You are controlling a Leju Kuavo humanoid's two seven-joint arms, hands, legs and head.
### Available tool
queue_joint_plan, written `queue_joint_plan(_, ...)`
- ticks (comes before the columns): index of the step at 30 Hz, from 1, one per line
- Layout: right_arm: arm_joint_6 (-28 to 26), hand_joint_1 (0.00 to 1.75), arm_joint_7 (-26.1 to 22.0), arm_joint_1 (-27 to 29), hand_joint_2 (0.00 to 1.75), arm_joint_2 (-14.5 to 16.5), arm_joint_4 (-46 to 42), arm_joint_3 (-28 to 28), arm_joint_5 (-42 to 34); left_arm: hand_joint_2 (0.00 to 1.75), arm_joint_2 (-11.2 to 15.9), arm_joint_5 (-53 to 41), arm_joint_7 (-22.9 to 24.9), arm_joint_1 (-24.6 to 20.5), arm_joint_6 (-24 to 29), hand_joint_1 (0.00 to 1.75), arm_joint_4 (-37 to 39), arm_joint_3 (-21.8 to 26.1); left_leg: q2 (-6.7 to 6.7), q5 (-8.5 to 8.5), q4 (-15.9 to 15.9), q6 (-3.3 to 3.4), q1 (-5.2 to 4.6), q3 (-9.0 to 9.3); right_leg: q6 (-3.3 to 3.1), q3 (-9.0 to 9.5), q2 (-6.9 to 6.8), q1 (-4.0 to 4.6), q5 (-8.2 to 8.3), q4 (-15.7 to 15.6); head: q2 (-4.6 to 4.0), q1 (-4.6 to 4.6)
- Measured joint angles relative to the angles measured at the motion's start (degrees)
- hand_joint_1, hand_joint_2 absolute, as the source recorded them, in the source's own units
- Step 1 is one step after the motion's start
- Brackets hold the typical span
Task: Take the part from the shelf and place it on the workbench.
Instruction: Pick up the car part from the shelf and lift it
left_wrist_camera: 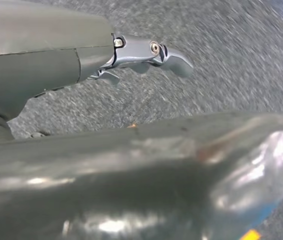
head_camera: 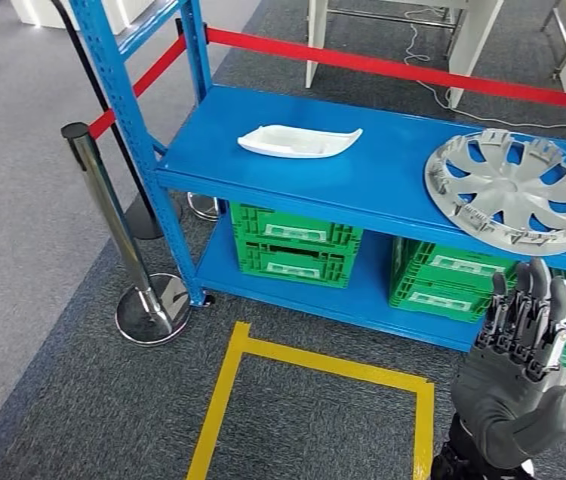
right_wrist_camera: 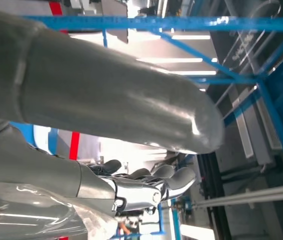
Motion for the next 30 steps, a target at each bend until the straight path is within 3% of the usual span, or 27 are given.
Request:
queue_joint_plan(1, 0.2, 0.00, 0.0, -0.1, 0.00, 0.1, 0.0, 0.0, -0.1, 0.00, 0.0, 0.1, 0.0, 0.0, -0.1, 0.00, 0.0, 0.1, 0.55, -0.18, -0.1, -0.27, -0.13, 0.16, -0.13, 0.32, -0.12, 0.22, -0.30, -0.5, 0.00, -0.05)
queue_joint_plan(3, 0.7, 0.00, 0.0, -0.4, 0.00, 0.5, 0.1, 0.0, -0.4, 0.00, 0.1, 0.6, 0.1, 0.0, -0.4, 0.00, 0.0, 0.6, 1.49, -0.55, -0.3, -0.79, -0.11, 0.54, -0.46, 0.50, 1.23, 0.07, -0.25, -1.0, 0.00, -0.13)
queue_joint_plan(5, 0.9, 0.00, 0.0, -0.8, 0.00, 1.0, 0.2, 0.0, -0.4, 0.00, 0.1, 0.8, 0.6, 0.0, -0.6, 0.00, -0.1, 1.1, 0.08, -2.12, 1.7, -1.44, 0.11, 0.01, -0.90, 0.66, 2.53, -0.31, -0.20, -1.2, 0.00, -0.25)
queue_joint_plan(7, 0.8, 0.00, 0.0, -1.2, 0.00, 1.4, 0.3, 0.2, -0.2, 0.00, 0.0, 0.5, 1.3, 0.2, -0.7, 0.00, -0.2, 1.6, -2.03, -5.25, 7.9, -1.95, 0.37, -2.91, -1.29, 0.84, 3.72, -0.54, -0.28, -1.3, 0.00, -0.42)
queue_joint_plan(9, 0.7, 0.00, 0.0, -1.3, 0.00, 1.6, 0.4, 0.3, -0.1, 0.00, 0.0, 0.1, 1.8, 0.6, -0.7, 0.00, -0.3, 2.2, -2.50, -7.27, 14.5, -2.20, 0.49, -6.48, -1.46, 1.04, 5.10, -0.57, -0.40, -1.3, 0.00, -0.44)
queue_joint_plan(10, 0.6, 0.00, 0.0, -1.3, 0.00, 1.6, 0.5, 0.4, -0.1, 0.00, 0.0, -0.1, 1.9, 0.8, -0.7, 0.00, -0.3, 2.4, -2.55, -6.68, 15.4, -2.23, 0.52, -7.32, -1.48, 1.18, 5.87, -0.57, -0.46, -1.3, 0.00, -0.43)
queue_joint_plan(11, 0.6, 0.00, 0.0, -1.3, 0.00, 1.7, 0.5, 0.5, -0.1, 0.00, 0.0, -0.3, 1.9, 0.9, -0.8, 0.00, -0.4, 2.5, -2.69, -4.92, 14.2, -2.19, 0.56, -7.21, -1.44, 1.38, 6.67, -0.59, -0.53, -1.3, 0.00, -0.44)
queue_joint_plan(13, 0.6, 0.00, 0.0, -1.3, 0.00, 1.7, 0.6, 0.5, -0.1, 0.00, 0.0, -0.5, 1.8, 0.9, -1.1, 0.00, -0.6, 2.6, -3.82, -0.18, 7.6, -1.97, 0.70, -4.96, -1.25, 1.76, 7.97, -0.65, -0.72, -1.3, 0.00, -0.43)
queue_joint_plan(14, 0.7, 0.00, 0.0, -1.4, 0.00, 1.8, 0.6, 0.6, -0.1, 0.00, 0.0, -0.6, 1.8, 0.9, -1.3, 0.00, -0.7, 2.7, -4.53, 1.33, 4.2, -1.82, 0.75, -3.78, -1.06, 1.82, 8.55, -0.59, -0.81, -1.2, 0.00, -0.47)
queue_joint_plan(15, 0.7, 0.00, 0.0, -1.4, 0.00, 1.8, 0.6, 0.7, 0.0, 0.00, 0.1, -0.8, 1.6, 0.7, -1.4, 0.00, -0.8, 2.8, -5.10, 1.95, 2.1, -1.62, 0.73, -3.01, -0.78, 1.74, 8.95, -0.58, -0.81, -1.2, 0.00, -0.47)
queue_joint_plan(17, 0.6, 0.00, 0.0, -1.4, 0.00, 1.8, 0.7, 0.9, 0.4, 0.00, 0.1, -1.1, 1.4, 0.5, -1.6, 0.00, -0.8, 2.9, -5.37, 1.82, 0.6, -1.14, 0.58, -2.65, -0.09, 1.49, 9.51, -0.60, -0.60, -1.5, 0.00, -0.50)
queue_joint_plan(18, 0.6, 0.00, 0.0, -1.4, 0.00, 1.8, 0.7, 1.0, 0.5, 0.00, 0.0, -1.3, 1.3, 0.4, -1.7, 0.00, -0.9, 2.9, -5.24, 1.90, 0.3, -0.77, 0.63, -2.56, 0.28, 1.33, 9.55, -0.68, -0.54, -1.8, 0.00, -0.47)
queue_joint_plan(20, 0.6, 0.00, 0.0, -1.5, 0.00, 1.8, 0.7, 1.0, 0.7, 0.00, 0.0, -1.5, 1.1, 0.3, -1.8, 0.00, -0.9, 3.2, -4.89, 2.29, -0.3, 0.00, 0.81, -2.28, 0.79, 0.62, 8.02, -0.61, -1.50, -0.6, 0.00, -0.29)
queue_joint_plan(22, 0.7, 0.00, 0.0, -1.7, 0.00, 1.8, 0.8, 1.1, 1.0, 0.00, 0.0, -1.7, 1.1, 0.4, -1.8, 0.00, -1.1, 3.5, -4.35, 2.48, -0.6, 0.53, 0.83, -2.14, 1.05, -1.99, 5.57, -0.47, -4.42, 4.7, 0.00, -0.02)
queue_joint_plan(24, 0.7, 0.00, 0.0, -1.8, 0.00, 1.8, 1.0, 1.1, 1.2, 0.00, 0.1, -2.1, 1.1, 0.6, -1.6, 0.00, -1.1, 3.7, -3.73, 2.43, -0.6, 0.72, 0.67, -2.17, 1.21, -5.50, 4.53, -0.45, -7.17, 11.9, 0.00, 0.09)
queue_joint_plan(25, 0.7, 0.00, 0.0, -1.8, 0.00, 1.8, 1.1, 1.1, 1.2, 0.00, 0.1, -2.3, 1.1, 0.7, -1.5, 0.00, -1.1, 3.7, -3.46, 2.41, -0.6, 0.75, 0.61, -2.16, 1.22, -6.35, 4.40, -0.45, -7.27, 13.5, 0.00, 0.08)
queue_joint_plan(26, 0.7, 0.00, 0.0, -1.7, 0.00, 1.8, 1.1, 1.1, 1.2, 0.00, 0.1, -2.5, 1.1, 0.7, -1.4, 0.00, -1.1, 3.8, -3.28, 2.39, -0.6, 0.76, 0.57, -2.12, 1.15, -6.15, 4.36, -0.44, -6.33, 13.0, 0.00, 0.09)
queue_joint_plan(27, 0.7, 0.00, 0.0, -1.7, 0.00, 1.8, 1.2, 1.1, 1.1, 0.00, 0.1, -2.6, 1.1, 0.7, -1.4, 0.00, -1.1, 3.8, -3.18, 2.37, -0.6, 0.74, 0.55, -2.05, 1.00, -4.80, 4.31, -0.43, -4.53, 10.3, 0.00, 0.10)
queue_joint_plan(28, 0.7, 0.00, 0.0, -1.7, 0.00, 1.8, 1.2, 1.1, 1.1, 0.00, 0.1, -2.6, 1.1, 0.6, -1.3, 0.00, -1.1, 3.8, -3.14, 2.33, -0.6, 0.69, 0.54, -1.97, 0.76, -2.72, 4.13, -0.39, -2.58, 6.3, 0.00, 0.10)
queue_joint_plan(30, 0.7, 0.00, 0.0, -1.8, 0.00, 1.8, 1.2, 1.1, 1.1, 0.00, 0.1, -2.7, 1.1, 0.5, -1.3, 0.00, -1.1, 3.8, -3.11, 2.21, -0.5, 0.33, 0.31, -1.92, 0.32, 0.90, 3.73, -0.17, -0.56, -0.5, 0.00, 0.07)
